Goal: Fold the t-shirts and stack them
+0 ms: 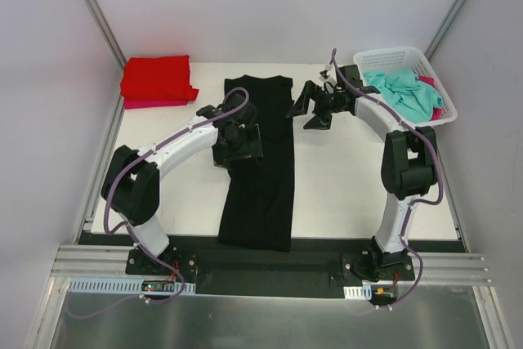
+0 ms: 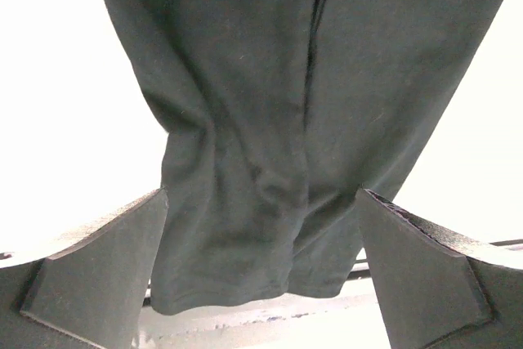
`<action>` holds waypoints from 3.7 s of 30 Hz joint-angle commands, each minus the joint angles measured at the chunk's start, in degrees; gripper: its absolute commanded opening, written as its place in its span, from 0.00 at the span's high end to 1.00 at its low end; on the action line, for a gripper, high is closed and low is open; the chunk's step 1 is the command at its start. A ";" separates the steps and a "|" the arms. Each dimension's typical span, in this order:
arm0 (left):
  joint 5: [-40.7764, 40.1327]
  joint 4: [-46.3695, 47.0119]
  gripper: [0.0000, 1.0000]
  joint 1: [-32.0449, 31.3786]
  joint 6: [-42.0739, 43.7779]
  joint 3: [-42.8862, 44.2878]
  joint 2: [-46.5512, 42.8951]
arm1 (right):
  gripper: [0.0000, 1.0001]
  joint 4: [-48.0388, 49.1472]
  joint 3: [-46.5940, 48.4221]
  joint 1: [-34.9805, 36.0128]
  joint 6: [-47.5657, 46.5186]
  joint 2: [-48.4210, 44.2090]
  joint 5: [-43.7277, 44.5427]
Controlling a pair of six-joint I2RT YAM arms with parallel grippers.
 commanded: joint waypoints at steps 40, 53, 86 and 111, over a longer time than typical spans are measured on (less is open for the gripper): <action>-0.14 -0.48 1.00 13.38 7.18 33.31 31.97 | 0.99 -13.76 13.31 15.06 -3.51 10.03 16.17; 4.70 1.37 1.00 15.75 6.92 40.17 41.02 | 0.99 -17.27 25.17 13.93 -3.78 20.32 13.89; 16.48 4.71 1.00 21.47 5.50 53.81 45.79 | 0.99 -10.68 41.10 0.38 0.97 32.55 0.96; 10.50 17.61 0.23 16.02 5.16 -20.10 -10.29 | 0.42 0.04 -25.15 10.31 1.14 -16.93 13.70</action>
